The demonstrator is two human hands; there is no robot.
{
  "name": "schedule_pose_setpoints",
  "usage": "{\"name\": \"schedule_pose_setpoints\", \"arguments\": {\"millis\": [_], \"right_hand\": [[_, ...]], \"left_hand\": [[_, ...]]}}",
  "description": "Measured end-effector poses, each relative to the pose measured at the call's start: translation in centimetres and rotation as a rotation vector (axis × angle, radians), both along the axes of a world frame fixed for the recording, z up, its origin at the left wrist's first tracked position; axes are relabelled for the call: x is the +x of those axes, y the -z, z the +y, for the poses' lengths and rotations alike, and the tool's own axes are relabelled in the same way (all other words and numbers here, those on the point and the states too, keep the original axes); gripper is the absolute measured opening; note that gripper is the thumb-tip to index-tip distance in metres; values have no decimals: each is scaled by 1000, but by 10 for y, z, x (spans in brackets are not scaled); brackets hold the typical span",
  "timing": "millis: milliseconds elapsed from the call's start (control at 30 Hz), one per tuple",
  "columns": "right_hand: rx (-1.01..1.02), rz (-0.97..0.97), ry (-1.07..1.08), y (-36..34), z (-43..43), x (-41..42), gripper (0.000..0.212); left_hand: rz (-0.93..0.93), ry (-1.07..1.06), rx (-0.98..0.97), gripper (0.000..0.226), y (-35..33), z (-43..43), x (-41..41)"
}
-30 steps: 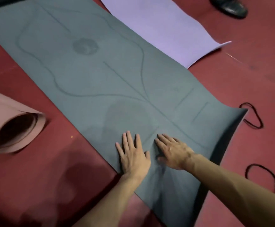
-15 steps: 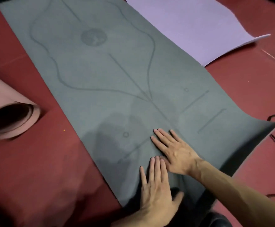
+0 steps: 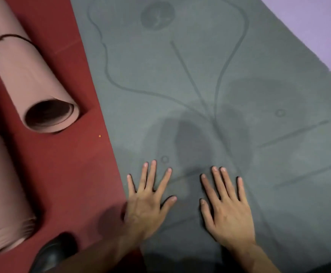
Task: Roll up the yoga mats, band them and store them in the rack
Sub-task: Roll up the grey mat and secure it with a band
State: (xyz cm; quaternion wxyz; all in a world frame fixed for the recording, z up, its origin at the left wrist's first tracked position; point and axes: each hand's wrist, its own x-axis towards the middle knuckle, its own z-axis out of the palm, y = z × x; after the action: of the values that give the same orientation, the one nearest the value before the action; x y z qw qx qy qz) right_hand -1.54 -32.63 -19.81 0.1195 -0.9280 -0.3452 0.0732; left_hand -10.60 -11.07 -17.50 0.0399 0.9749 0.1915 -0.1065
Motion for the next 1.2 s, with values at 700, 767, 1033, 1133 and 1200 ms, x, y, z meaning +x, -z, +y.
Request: {"name": "schedule_pose_setpoints", "arguments": {"millis": [700, 767, 1033, 1133, 1200], "right_hand": [[-99, -87, 16, 5, 3, -7, 64], [-120, -70, 26, 6, 3, -6, 64], [-126, -15, 32, 1, 4, -9, 65], [-67, 118, -12, -10, -11, -7, 71], [-67, 242, -33, -21, -28, -6, 76]], "left_hand": [[-93, -151, -196, 72, 13, -35, -20], [-109, -256, -336, 74, 1, -76, -30], [36, 5, -391, 115, -17, -156, -74], [143, 136, -363, 131, -24, -169, -73], [216, 237, -382, 121, -29, -169, -73]]}}
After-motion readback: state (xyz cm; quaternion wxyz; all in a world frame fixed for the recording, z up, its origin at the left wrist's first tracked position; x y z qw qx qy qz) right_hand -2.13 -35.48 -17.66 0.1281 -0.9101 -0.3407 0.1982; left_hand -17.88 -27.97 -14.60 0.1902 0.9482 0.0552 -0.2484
